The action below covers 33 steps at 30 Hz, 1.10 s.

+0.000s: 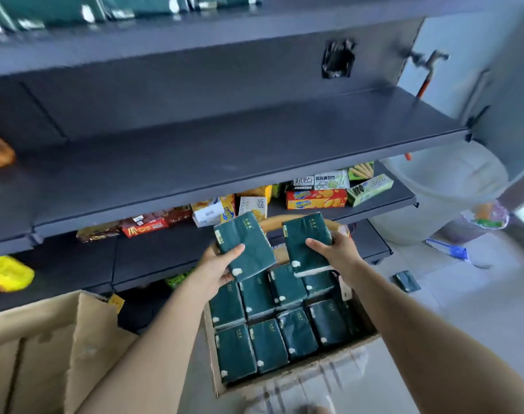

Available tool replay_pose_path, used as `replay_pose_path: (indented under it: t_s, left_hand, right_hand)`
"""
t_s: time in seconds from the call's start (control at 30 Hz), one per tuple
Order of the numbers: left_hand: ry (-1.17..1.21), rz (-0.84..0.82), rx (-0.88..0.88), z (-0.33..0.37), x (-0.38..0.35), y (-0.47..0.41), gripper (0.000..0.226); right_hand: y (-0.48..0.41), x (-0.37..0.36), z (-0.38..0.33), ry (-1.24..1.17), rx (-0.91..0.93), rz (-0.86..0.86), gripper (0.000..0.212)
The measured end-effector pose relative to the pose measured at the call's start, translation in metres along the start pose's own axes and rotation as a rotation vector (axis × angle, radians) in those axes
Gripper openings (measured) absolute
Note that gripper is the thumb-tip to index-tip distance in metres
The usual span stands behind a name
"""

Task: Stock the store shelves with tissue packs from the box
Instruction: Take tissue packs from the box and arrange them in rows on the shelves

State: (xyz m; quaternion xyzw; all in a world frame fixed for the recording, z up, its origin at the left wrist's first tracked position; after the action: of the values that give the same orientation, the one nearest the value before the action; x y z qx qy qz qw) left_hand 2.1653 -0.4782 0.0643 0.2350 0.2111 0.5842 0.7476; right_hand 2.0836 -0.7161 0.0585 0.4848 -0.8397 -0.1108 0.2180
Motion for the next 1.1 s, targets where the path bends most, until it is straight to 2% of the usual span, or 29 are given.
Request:
replay_pose_path:
  t_s: [0.1, 0.23, 0.5, 0.67, 0.8, 0.97, 1.1]
  left_hand:
    - [0.11, -0.024, -0.084, 0.033, -0.005, 0.029, 0.023]
    - [0.201, -0.044, -0.193, 0.071, -0.023, 0.068, 0.022]
    - [0.404, -0.009, -0.407, 0.129, -0.071, 0.128, 0.041]
    - [0.455, 0.042, -0.566, 0.161, -0.112, 0.158, 0.041]
    - [0.511, 0.104, -0.661, 0.191, -0.139, 0.178, 0.055]
    - [0.473, 0.153, -0.815, 0.228, -0.16, 0.192, 0.054]
    - [0.523, 0.14, -0.864, 0.26, -0.163, 0.186, 0.049]
  right_hand:
    - [0.006, 0.021, -0.047, 0.078, 0.103, -0.009, 0.035]
    - [0.015, 0.052, -0.105, 0.159, 0.25, -0.069, 0.026]
    - [0.022, 0.128, -0.188, 0.252, 0.478, -0.123, 0.033]
    - [0.023, 0.169, -0.237, 0.339, 0.624, -0.171, 0.045]
    - [0.025, 0.193, -0.272, 0.309, 0.705, -0.189, 0.044]
    - [0.023, 0.209, -0.311, 0.266, 0.782, -0.179, 0.045]
    - [0.01, 0.213, -0.342, 0.306, 0.822, -0.148, 0.051]
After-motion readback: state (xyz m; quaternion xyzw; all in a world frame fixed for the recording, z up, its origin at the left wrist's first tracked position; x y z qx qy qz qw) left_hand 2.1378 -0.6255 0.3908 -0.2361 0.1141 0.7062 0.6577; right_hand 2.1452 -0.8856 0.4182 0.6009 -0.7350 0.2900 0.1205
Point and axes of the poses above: each hand's wrist, its own y-axis away from the middle knuckle, its own x-axis out of the back of the hand, z = x × y, the point moved 1 cm from there along -y, towards the middle knuckle, and after that the axes turned 4 degrees about -y, right-handed, at the moved point
